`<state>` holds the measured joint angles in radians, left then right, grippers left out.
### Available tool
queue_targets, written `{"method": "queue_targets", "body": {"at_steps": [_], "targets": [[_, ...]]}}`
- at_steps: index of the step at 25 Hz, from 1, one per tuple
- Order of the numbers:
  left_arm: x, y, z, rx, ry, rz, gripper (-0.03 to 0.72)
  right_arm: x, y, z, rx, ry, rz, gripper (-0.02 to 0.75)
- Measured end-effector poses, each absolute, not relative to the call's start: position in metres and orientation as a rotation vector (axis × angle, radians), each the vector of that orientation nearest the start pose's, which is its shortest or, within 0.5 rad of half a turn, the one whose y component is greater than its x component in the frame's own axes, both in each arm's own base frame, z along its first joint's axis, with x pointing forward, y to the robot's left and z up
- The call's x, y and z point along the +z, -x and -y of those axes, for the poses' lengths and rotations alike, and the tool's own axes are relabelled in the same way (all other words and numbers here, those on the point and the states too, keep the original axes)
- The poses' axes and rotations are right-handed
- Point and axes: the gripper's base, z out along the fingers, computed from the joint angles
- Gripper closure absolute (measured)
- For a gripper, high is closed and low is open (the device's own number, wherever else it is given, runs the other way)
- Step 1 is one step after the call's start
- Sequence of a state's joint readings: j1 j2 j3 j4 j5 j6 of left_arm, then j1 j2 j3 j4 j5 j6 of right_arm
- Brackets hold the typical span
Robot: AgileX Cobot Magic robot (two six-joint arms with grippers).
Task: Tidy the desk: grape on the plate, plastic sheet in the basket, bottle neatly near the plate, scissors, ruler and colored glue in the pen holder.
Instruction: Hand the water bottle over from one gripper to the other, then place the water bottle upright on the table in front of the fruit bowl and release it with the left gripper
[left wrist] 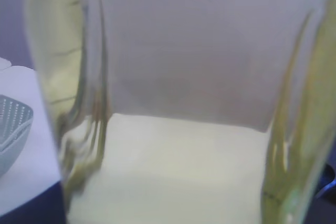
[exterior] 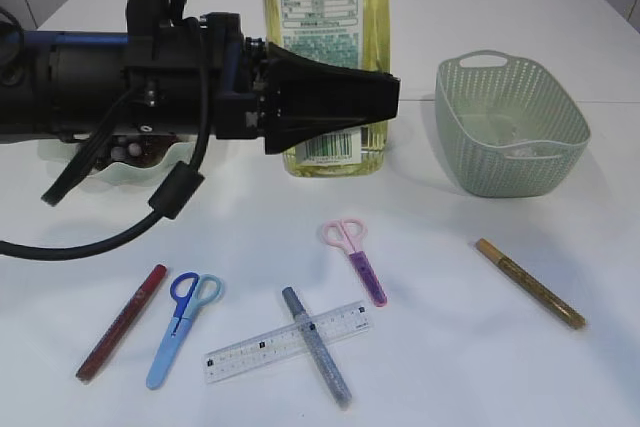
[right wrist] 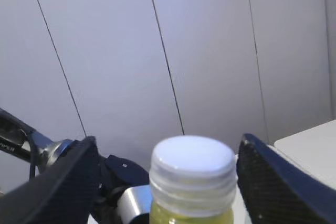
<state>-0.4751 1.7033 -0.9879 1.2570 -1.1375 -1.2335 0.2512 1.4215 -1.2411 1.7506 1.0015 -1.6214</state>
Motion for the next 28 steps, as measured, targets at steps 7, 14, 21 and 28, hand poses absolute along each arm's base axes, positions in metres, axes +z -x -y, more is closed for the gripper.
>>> {"method": "queue_targets", "body": {"at_steps": [7,14,21,28], "targets": [[0.266,-0.265,0.224,-1.41,-0.978,-1.509,0.238,0.435,-0.276,-0.144,1.011,0.773,-1.312,0.118],[0.265,-0.266,0.224,-1.401,-0.974,-1.517,0.238,0.441,-0.273,-0.137,1.004,0.732,-1.356,0.132],[0.264,-0.267,0.224,-1.385,-0.969,-1.53,0.238,0.451,-0.256,-0.117,0.936,0.73,-1.447,0.142],[0.263,-0.269,0.223,-1.36,-0.961,-1.548,0.238,0.447,-0.222,-0.104,0.721,0.868,-1.69,0.148]]}}
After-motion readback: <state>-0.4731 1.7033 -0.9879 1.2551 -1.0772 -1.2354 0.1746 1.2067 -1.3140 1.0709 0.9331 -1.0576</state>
